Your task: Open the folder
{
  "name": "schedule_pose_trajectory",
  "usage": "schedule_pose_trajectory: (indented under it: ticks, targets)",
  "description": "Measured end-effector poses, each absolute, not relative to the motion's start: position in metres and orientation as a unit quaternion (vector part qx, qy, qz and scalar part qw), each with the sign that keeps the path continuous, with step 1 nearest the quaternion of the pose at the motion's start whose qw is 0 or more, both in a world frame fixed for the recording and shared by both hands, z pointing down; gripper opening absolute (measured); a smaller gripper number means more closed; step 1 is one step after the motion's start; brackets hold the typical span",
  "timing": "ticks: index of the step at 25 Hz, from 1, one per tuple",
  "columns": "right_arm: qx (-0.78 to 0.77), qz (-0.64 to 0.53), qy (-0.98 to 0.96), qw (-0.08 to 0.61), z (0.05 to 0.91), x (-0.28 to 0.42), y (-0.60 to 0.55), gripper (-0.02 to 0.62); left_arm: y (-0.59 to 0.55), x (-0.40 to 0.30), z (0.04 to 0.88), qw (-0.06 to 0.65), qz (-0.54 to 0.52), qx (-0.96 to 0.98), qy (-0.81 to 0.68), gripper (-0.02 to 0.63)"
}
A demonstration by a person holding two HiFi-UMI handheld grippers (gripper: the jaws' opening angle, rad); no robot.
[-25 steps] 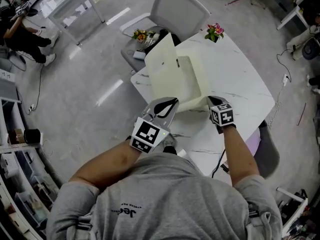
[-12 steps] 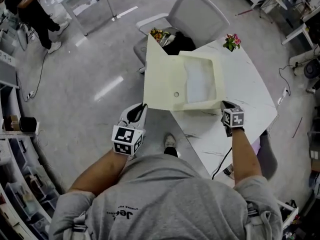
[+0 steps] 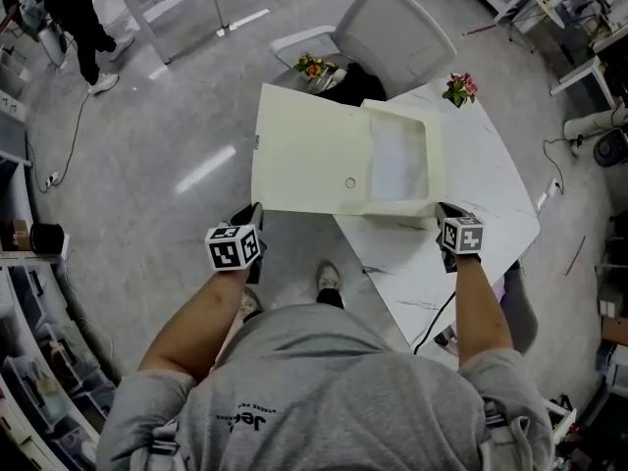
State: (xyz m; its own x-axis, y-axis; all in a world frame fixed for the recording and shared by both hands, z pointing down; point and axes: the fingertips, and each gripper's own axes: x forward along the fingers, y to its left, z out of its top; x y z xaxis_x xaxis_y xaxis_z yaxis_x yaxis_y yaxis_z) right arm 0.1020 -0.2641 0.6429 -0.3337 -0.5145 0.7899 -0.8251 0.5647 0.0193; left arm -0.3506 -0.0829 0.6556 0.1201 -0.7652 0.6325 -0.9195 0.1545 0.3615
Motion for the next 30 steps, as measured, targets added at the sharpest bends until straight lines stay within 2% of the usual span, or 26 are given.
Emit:
schedule_pose_trajectory:
  ticks: [5, 12, 18, 24, 30]
  targets:
    - [0.441, 0.181, -0.805, 0.355, 0.622, 0.095, -0.265, 0.006, -0.090, -0.360, 0.687, 0.409, 0.131, 0.623, -0.654, 0.074]
    - [0.419, 0.161, -0.868, 0.213, 0.537, 0.036, -0.261, 0.005, -0.086, -0.357, 0.696, 0.422, 0.142, 0.624, -0.642, 0.074]
    - [0.351, 0.152, -0.915, 0.126, 0.471, -0.030, -0.239, 0.005, -0.068, -0.332, 0.691, 0.431, 0.156, 0.644, -0.613, 0.074]
    - [0.317, 0.131, -0.935, 0.096, 0.431, -0.062, -0.229, 0.005, -0.062, -0.328, 0.697, 0.432, 0.193, 0.639, -0.606, 0.075]
    - [0.318, 0.122, -0.935, 0.099, 0.428, -0.072, -0.232, 0.003, -0.063, -0.333, 0.704, 0.448, 0.194, 0.627, -0.606, 0.075]
